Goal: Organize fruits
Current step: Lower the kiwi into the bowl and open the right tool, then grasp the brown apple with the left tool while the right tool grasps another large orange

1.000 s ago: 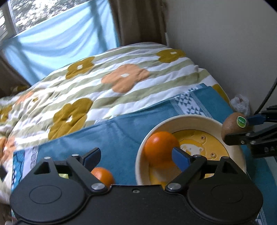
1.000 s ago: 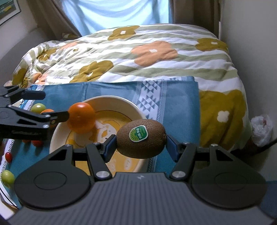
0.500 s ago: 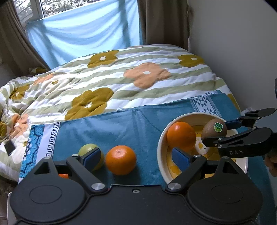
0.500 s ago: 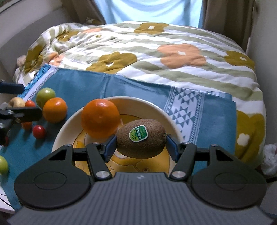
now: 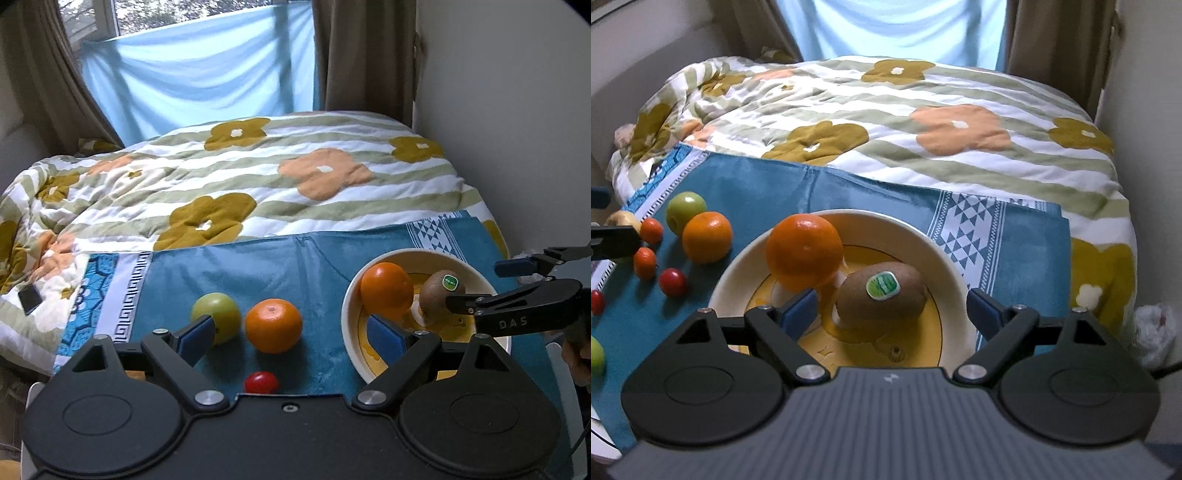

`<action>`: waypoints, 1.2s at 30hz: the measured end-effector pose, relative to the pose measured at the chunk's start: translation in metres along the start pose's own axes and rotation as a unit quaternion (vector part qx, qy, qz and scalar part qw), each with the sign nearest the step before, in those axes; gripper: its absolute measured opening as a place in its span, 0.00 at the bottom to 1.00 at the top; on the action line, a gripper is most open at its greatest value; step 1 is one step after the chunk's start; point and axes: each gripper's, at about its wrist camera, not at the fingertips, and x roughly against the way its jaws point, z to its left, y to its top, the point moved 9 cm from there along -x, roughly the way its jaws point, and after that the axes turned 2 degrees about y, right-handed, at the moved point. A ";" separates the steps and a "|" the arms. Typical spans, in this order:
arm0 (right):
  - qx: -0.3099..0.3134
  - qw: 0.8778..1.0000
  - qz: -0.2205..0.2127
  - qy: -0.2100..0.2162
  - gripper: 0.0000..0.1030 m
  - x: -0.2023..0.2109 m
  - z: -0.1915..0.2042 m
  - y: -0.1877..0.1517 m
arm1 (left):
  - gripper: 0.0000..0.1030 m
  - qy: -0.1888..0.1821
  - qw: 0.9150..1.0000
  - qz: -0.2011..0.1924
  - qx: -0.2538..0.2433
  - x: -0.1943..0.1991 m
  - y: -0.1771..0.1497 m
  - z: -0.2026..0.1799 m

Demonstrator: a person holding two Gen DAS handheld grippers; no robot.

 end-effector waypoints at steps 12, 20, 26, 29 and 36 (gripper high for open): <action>-0.005 0.999 -0.050 0.015 1.00 0.056 0.050 0.029 | 0.90 0.062 0.995 -0.042 0.059 0.072 -0.014 0.071; -0.019 0.998 -0.064 0.018 1.00 0.074 0.106 0.045 | 0.92 0.087 0.989 -0.056 0.103 0.094 -0.030 0.143; -0.029 0.998 -0.051 0.002 1.00 0.059 0.141 0.047 | 0.96 0.072 0.993 -0.043 0.088 0.075 -0.042 0.176; -0.035 0.998 -0.042 -0.009 1.00 0.045 0.154 0.046 | 0.96 0.053 0.996 -0.028 0.064 0.055 -0.048 0.185; -0.051 0.998 -0.013 -0.030 1.00 0.001 0.176 0.040 | 0.96 -0.010 1.000 0.025 -0.006 -0.003 -0.068 0.186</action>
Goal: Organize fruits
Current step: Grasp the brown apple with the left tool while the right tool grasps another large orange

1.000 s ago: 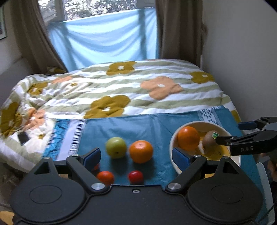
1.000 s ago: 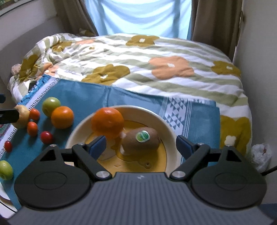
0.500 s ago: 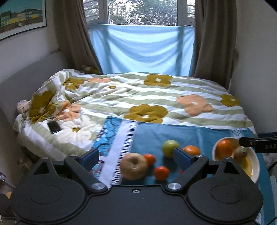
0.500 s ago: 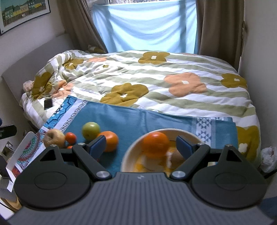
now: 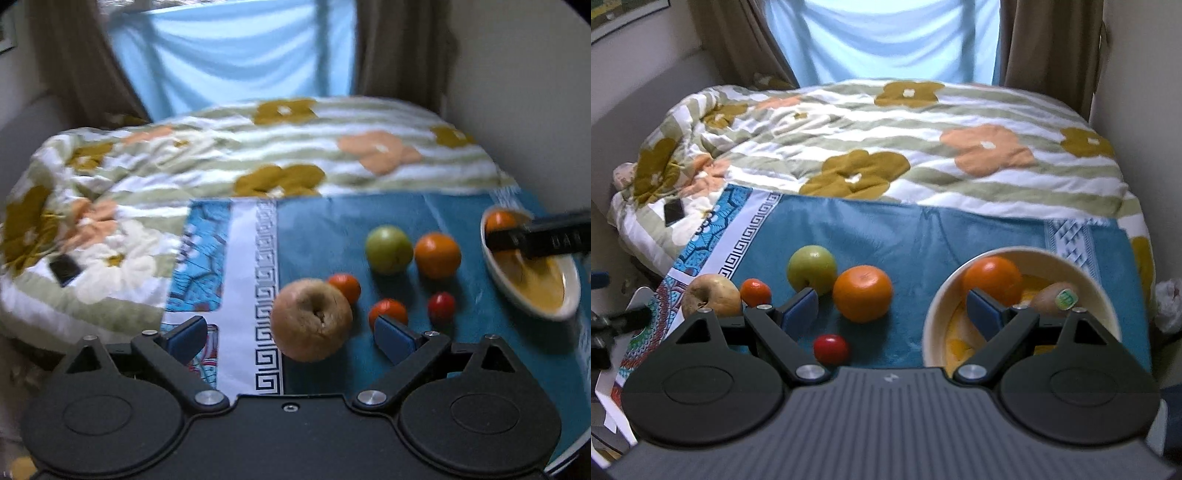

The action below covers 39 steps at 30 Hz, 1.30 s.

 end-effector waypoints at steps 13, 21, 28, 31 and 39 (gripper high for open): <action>0.006 0.999 0.035 -0.027 0.98 -0.064 0.018 -0.012 | 0.95 -0.046 0.996 0.026 -0.076 -0.067 -0.007 -0.016; 0.020 0.998 0.048 -0.032 0.96 -0.083 0.020 -0.019 | 0.78 -0.064 0.994 0.038 -0.086 -0.088 -0.008 -0.018; 0.021 0.998 0.053 -0.032 0.94 -0.094 0.020 -0.021 | 0.75 -0.075 0.992 0.033 -0.096 -0.088 -0.010 -0.021; 0.023 0.998 0.056 -0.029 0.91 -0.099 0.020 -0.020 | 0.75 -0.076 0.992 0.035 -0.093 -0.088 -0.009 -0.020; 0.024 0.998 0.056 -0.020 0.78 -0.107 0.025 -0.018 | 0.75 -0.078 0.993 0.040 -0.085 -0.088 -0.009 -0.017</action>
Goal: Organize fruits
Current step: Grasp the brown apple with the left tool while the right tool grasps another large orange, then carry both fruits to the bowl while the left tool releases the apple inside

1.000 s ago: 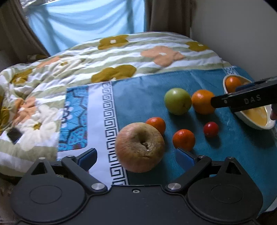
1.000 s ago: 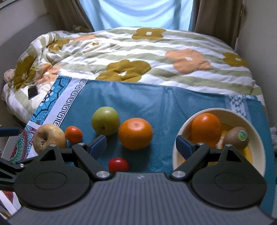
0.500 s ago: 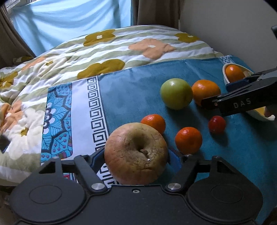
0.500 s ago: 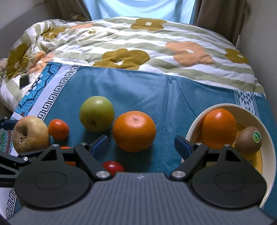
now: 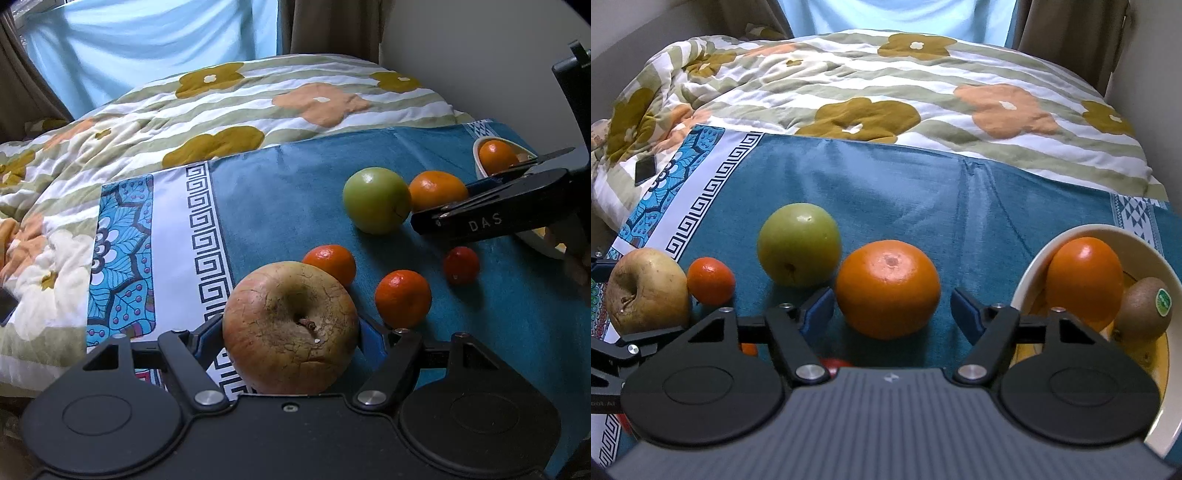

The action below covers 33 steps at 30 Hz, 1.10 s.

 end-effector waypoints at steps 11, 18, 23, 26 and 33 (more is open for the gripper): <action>-0.007 1.000 -0.003 0.002 0.71 0.003 0.002 -0.002 | 0.75 0.020 1.000 0.000 0.021 0.009 -0.010 0.016; -0.012 1.000 -0.028 -0.007 0.71 0.026 0.003 -0.001 | 0.75 0.037 0.998 -0.025 0.040 0.033 -0.008 0.023; -0.023 0.999 -0.046 -0.009 0.71 0.053 0.001 -0.003 | 0.75 0.058 0.996 -0.055 0.045 0.062 -0.002 0.021; -0.030 0.998 -0.058 -0.010 0.71 0.073 -0.003 -0.006 | 0.75 0.065 0.994 -0.066 0.056 0.080 0.000 0.017; -0.031 0.996 -0.082 -0.006 0.71 0.132 -0.025 -0.019 | 0.75 0.086 0.989 -0.083 0.086 0.121 0.002 -0.010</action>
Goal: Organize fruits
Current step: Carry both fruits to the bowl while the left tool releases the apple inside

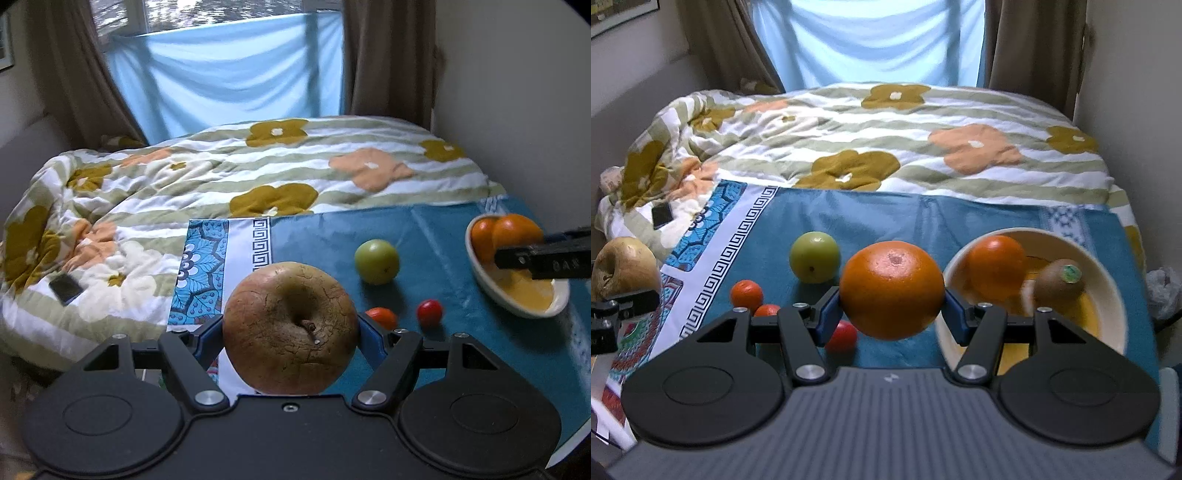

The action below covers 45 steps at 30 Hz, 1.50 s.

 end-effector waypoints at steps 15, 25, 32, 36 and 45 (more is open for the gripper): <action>0.007 1.000 -0.022 0.006 0.71 0.085 -0.109 -0.017 | 0.75 -0.006 1.000 -0.025 0.016 0.049 0.012 -0.115; -0.001 1.000 -0.013 -0.003 0.71 0.078 -0.186 -0.028 | 0.75 -0.038 0.999 -0.012 -0.003 0.010 0.022 -0.203; -0.003 1.000 -0.002 0.001 0.71 0.058 -0.216 -0.034 | 0.75 -0.051 0.998 0.010 -0.024 -0.035 0.024 -0.248; -0.014 1.000 0.006 0.008 0.71 0.046 -0.223 -0.035 | 0.75 -0.052 0.997 0.028 -0.042 -0.063 0.025 -0.267; -0.014 0.999 0.021 0.021 0.71 0.019 -0.224 -0.031 | 0.75 -0.049 0.995 0.056 -0.071 -0.104 0.023 -0.285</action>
